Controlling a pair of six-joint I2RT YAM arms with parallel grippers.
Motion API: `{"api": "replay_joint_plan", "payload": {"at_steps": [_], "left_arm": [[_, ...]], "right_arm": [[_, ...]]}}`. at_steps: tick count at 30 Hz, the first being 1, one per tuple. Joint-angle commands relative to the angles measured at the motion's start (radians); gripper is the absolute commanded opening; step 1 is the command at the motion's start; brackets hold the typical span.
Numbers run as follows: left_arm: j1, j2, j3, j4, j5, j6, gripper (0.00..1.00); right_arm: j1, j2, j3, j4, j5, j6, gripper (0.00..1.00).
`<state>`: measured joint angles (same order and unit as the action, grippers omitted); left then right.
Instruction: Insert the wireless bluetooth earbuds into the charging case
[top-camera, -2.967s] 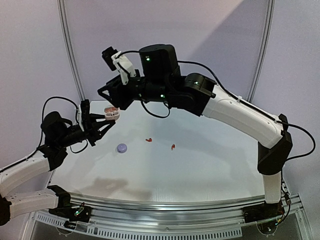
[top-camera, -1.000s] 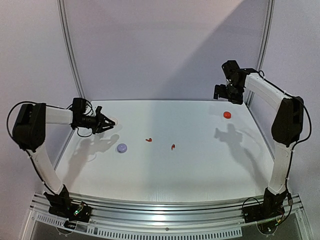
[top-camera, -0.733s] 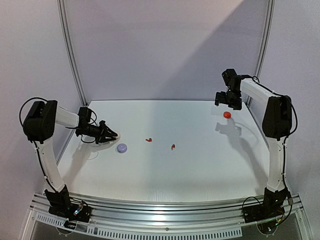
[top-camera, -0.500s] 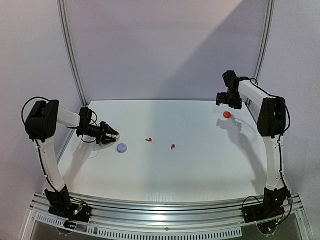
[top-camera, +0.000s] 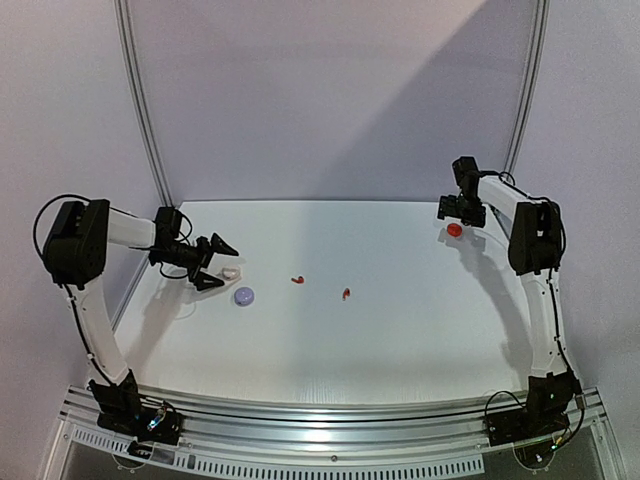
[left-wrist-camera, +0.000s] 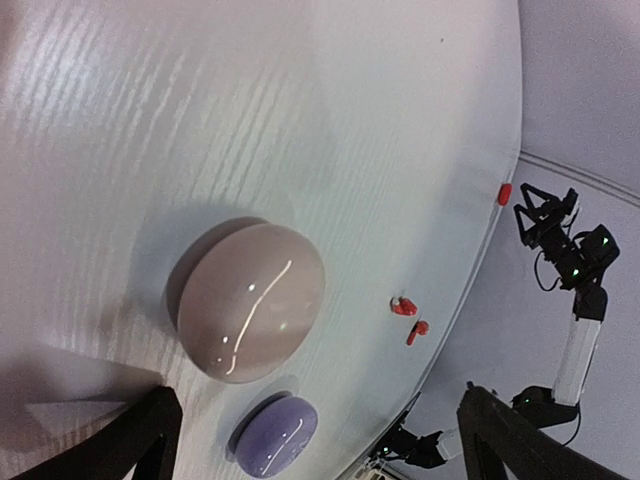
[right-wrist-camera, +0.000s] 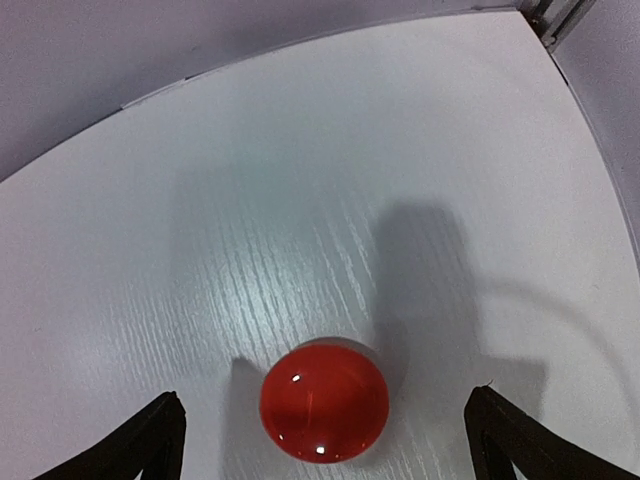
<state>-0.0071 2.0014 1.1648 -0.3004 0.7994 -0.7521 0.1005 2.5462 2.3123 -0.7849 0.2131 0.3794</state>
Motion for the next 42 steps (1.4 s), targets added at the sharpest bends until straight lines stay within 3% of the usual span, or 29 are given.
{"api": "replay_joint_plan", "payload": {"at_steps": [1, 7, 16, 31, 35, 42], "left_arm": [[0.007, 0.015, -0.048, -0.139, -0.161, 0.037, 0.99], [0.007, -0.011, -0.035, -0.188, -0.205, 0.065, 0.99], [0.007, -0.007, -0.021, -0.118, -0.134, 0.014, 0.99], [0.007, 0.005, -0.005, -0.071, -0.087, -0.009, 0.99], [0.007, 0.002, 0.029, -0.088, -0.106, 0.075, 0.99], [0.007, -0.055, 0.137, -0.156, -0.155, 0.269, 0.99]], "right_arm": [[0.001, 0.082, 0.090, 0.052, -0.063, 0.022, 0.97], [-0.002, 0.125, 0.139, -0.010, -0.044, 0.065, 0.93], [-0.015, 0.154, 0.134, -0.076, -0.088, 0.104, 0.84], [-0.016, 0.177, 0.128, -0.102, -0.036, 0.124, 0.56], [-0.017, 0.133, 0.065, -0.057, -0.042, 0.132, 0.39], [-0.016, 0.014, -0.009, 0.002, -0.083, 0.164, 0.33]]}}
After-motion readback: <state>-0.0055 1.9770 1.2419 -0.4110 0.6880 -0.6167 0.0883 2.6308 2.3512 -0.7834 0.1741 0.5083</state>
